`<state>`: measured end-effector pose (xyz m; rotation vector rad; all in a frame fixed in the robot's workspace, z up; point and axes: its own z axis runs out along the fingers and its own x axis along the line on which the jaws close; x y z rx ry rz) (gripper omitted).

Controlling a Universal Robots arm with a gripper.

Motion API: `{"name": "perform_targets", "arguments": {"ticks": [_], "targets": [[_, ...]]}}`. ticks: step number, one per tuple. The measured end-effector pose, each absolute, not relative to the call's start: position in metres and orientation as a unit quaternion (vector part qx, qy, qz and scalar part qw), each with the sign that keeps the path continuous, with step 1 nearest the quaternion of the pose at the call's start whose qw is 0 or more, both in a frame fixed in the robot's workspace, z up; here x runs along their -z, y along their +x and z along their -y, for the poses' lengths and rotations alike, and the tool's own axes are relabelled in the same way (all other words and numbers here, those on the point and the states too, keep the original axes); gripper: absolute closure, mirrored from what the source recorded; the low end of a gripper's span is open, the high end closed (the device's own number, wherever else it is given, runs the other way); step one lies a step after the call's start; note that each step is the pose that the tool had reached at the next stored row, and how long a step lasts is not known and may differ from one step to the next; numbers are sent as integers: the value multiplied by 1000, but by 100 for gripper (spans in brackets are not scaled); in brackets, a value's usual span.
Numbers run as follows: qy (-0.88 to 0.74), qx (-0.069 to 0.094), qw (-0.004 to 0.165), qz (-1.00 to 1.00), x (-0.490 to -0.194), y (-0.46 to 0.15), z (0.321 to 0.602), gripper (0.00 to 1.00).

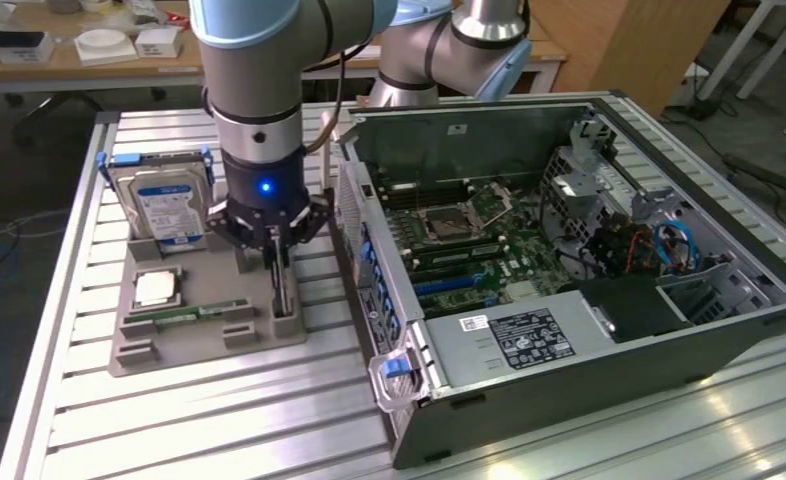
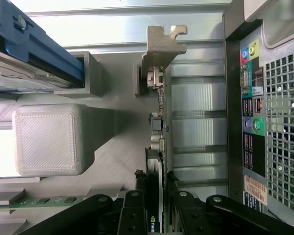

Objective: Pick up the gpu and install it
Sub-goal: 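Pick up the gpu and move the gpu toward the slot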

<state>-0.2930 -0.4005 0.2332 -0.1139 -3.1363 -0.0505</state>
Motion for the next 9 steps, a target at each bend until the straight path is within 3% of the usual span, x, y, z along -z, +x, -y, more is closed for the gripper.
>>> {"name": "perform_targets", "arguments": {"ticks": [9], "targets": [[-36, 16, 1, 999, -241, -293, 401, 74]]}}
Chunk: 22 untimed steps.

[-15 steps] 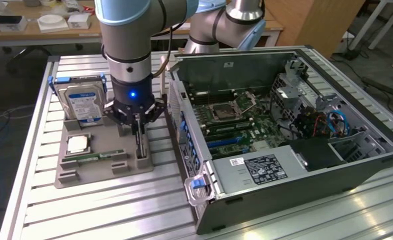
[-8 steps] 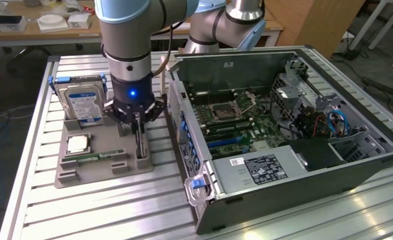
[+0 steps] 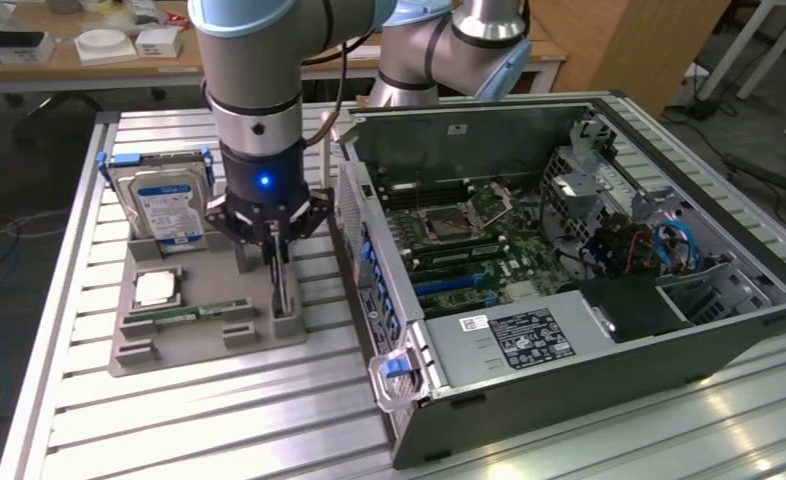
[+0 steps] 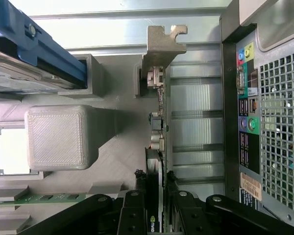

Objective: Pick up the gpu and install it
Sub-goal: 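Pick up the gpu and move the gpu toward the slot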

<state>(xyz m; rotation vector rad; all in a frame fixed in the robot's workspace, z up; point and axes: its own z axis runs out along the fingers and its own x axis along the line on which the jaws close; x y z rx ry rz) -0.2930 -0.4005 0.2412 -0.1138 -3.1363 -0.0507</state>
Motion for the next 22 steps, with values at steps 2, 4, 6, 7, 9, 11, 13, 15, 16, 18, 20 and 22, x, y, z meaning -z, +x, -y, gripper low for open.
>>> {"name": "perform_targets", "arguments": {"ticks": [2, 4, 6, 7, 9, 11, 13, 15, 16, 18, 20, 22], "targets": [[-36, 16, 1, 999, -244, -293, 401, 74], [-36, 16, 1, 999, -247, -293, 400, 74], [-36, 16, 1, 999, -249, -293, 401, 74], [-36, 16, 1, 999, -249, -293, 401, 74], [-36, 16, 1, 999, -251, -293, 400, 74], [-36, 16, 1, 999, -253, -293, 401, 74], [-36, 16, 1, 999, -255, -293, 400, 74], [-36, 17, 1, 999, -257, -293, 401, 74], [-36, 17, 1, 999, -258, -293, 401, 74], [-36, 17, 1, 999, -260, -293, 400, 74], [-36, 17, 1, 999, -263, -293, 400, 74], [-36, 17, 1, 999, -264, -293, 401, 74]]}}
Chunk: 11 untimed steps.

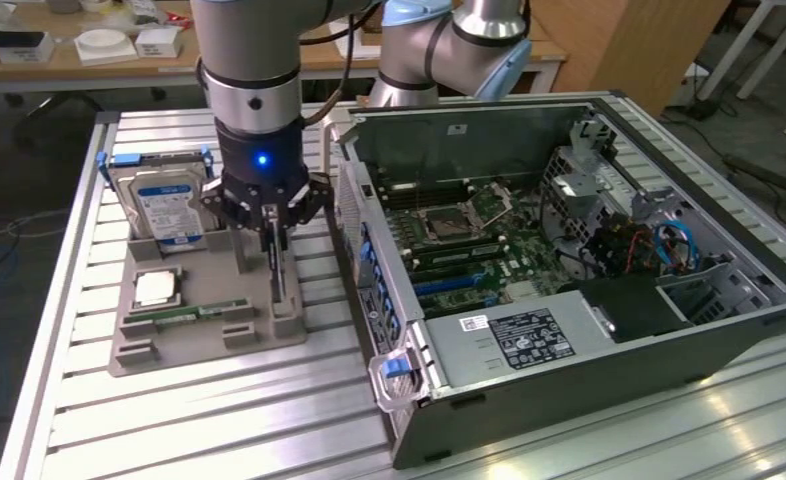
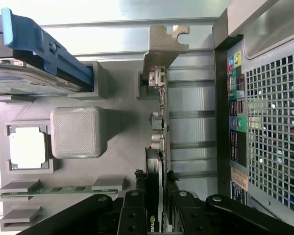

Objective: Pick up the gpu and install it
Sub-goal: 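Pick up the gpu and move the gpu toward the slot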

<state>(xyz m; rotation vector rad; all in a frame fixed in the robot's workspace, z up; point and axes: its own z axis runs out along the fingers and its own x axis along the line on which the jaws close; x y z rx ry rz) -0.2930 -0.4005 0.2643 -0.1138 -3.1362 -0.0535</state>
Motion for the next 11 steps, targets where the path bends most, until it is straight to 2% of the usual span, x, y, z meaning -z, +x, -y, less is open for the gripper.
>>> {"name": "perform_targets", "arguments": {"ticks": [11], "targets": [[-36, 18, 2, 999, -276, -293, 401, 74]]}}
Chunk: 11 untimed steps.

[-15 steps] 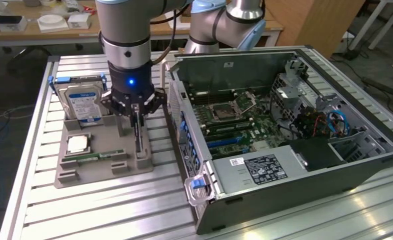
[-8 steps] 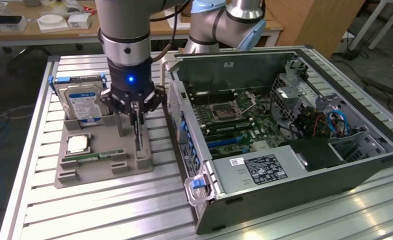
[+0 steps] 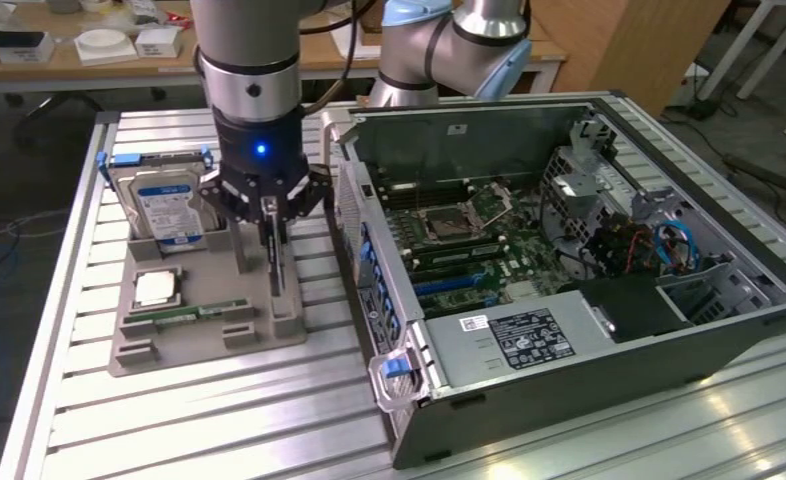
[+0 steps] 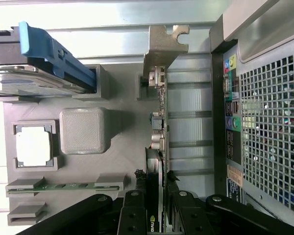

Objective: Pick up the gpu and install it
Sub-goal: 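Pick up the gpu and move the gpu toward the slot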

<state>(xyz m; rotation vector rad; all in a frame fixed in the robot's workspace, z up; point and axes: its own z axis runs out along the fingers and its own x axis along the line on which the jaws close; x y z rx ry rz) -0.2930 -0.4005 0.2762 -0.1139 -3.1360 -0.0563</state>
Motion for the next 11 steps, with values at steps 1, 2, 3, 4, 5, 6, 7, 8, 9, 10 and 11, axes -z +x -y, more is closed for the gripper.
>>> {"name": "perform_targets", "arguments": {"ticks": [1, 2, 3, 4, 5, 6, 7, 8, 9, 10, 11], "targets": [[-36, 18, 2, 999, -278, -293, 401, 74], [-36, 18, 2, 999, -280, -293, 400, 74], [-36, 18, 2, 999, -281, -293, 401, 74], [-36, 18, 2, 999, -283, -293, 400, 74], [-36, 19, 1, 999, -285, -293, 400, 74], [-36, 19, 2, 999, -286, -293, 401, 74], [-36, 19, 2, 999, -287, -293, 400, 74], [-36, 19, 2, 999, -288, -293, 400, 74], [-36, 19, 2, 999, -290, -293, 400, 74], [-36, 19, 2, 999, -291, -293, 401, 74], [-36, 19, 2, 999, -292, -293, 401, 74]]}}
